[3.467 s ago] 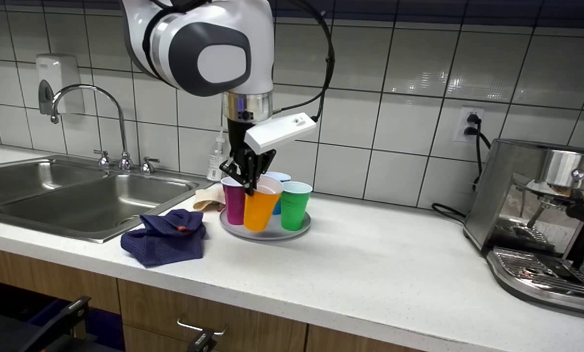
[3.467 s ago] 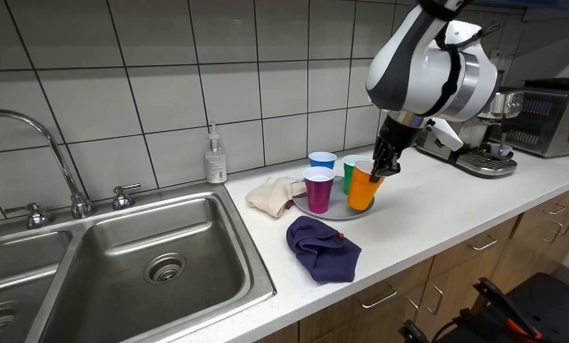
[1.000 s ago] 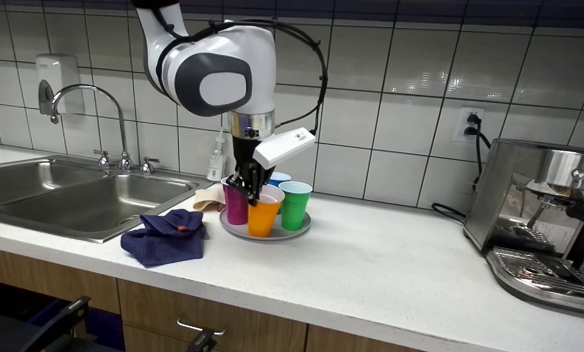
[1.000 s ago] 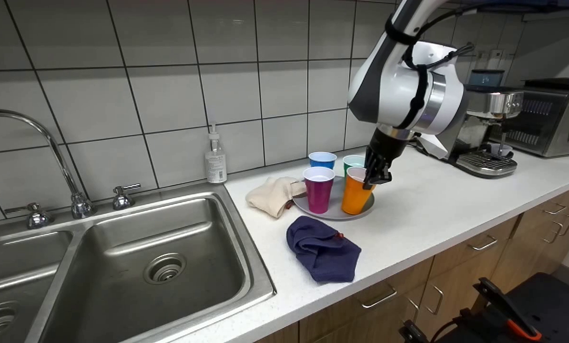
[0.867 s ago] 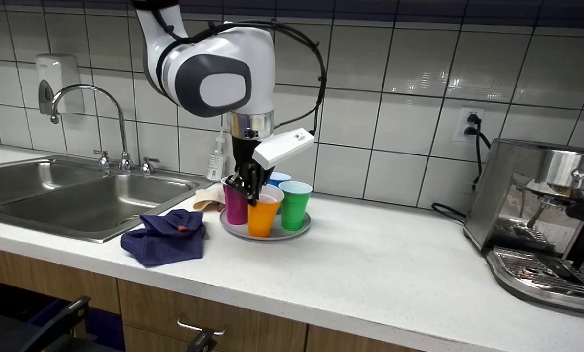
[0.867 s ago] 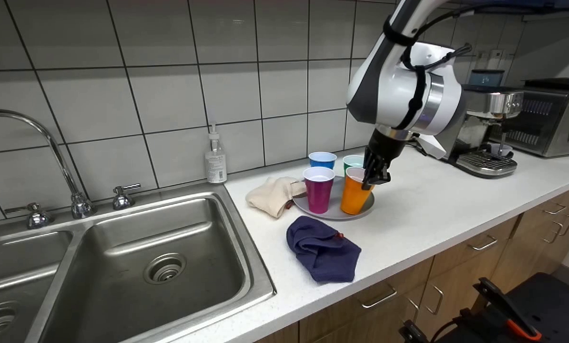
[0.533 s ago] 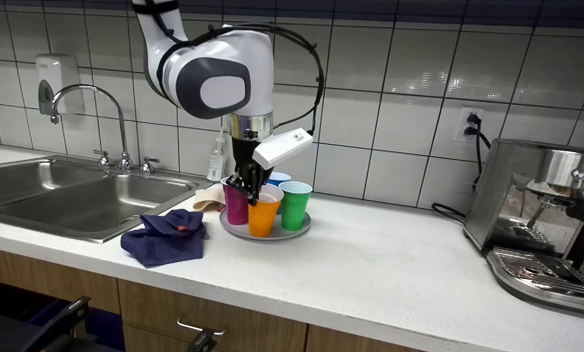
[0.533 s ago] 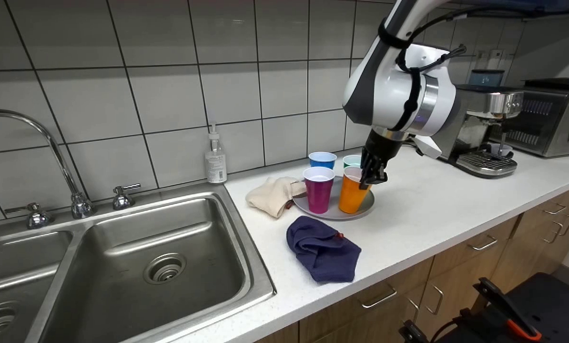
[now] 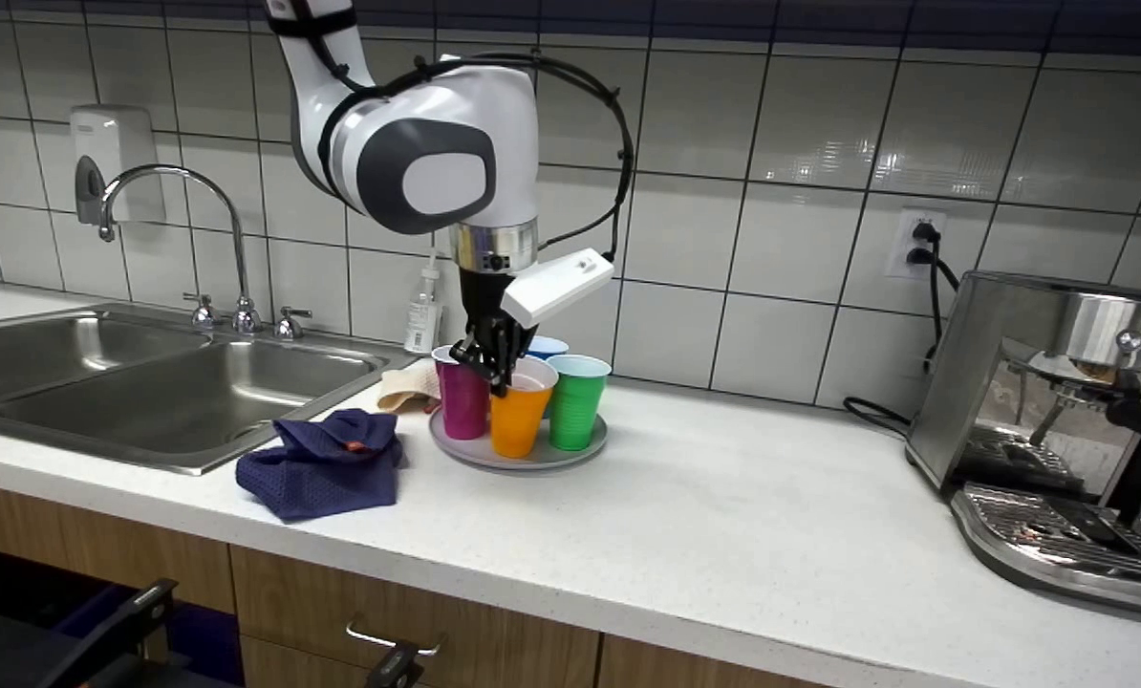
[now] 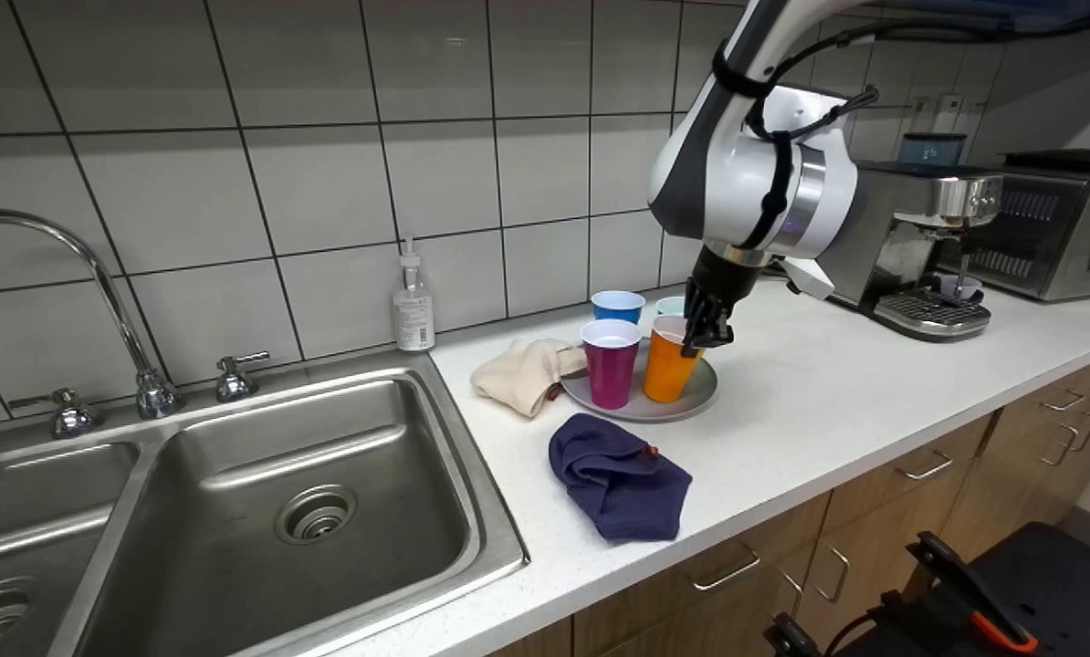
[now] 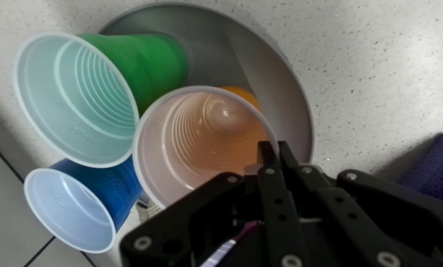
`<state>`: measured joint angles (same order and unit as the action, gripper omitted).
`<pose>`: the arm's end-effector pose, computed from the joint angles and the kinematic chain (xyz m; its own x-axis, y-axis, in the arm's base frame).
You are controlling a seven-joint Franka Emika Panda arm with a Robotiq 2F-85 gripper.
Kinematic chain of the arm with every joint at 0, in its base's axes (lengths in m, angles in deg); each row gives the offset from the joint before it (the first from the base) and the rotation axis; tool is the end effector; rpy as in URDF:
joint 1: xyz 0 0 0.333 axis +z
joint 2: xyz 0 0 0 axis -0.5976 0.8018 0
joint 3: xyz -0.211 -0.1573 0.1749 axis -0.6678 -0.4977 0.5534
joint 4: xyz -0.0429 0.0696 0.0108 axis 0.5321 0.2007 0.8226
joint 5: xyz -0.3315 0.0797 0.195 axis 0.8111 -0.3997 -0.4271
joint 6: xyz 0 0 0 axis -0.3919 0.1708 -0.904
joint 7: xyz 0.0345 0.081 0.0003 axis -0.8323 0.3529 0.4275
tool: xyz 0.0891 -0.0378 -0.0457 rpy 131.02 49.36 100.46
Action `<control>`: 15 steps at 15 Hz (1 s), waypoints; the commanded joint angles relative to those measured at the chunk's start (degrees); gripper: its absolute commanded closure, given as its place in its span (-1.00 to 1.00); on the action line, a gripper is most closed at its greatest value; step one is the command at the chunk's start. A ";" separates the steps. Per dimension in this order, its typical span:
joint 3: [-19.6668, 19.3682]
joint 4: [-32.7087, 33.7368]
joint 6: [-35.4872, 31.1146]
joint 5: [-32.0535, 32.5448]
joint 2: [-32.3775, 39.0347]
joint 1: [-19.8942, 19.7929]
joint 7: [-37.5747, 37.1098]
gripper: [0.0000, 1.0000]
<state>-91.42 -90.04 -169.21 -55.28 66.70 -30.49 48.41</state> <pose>0.4769 -0.0757 0.2380 0.3060 0.9442 0.1218 0.8969 -0.3288 0.2958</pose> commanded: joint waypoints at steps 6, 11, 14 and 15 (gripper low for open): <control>-0.81 1.90 -0.46 1.78 1.36 0.12 0.30 0.98; -1.08 0.16 0.63 2.59 -0.88 0.05 0.94 0.98; -1.86 -0.64 1.58 4.15 -1.64 0.26 0.56 0.98; -2.07 -0.89 1.81 4.70 -1.89 0.30 0.41 0.98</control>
<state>-92.29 -89.28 -168.96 -52.74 67.33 -30.49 48.41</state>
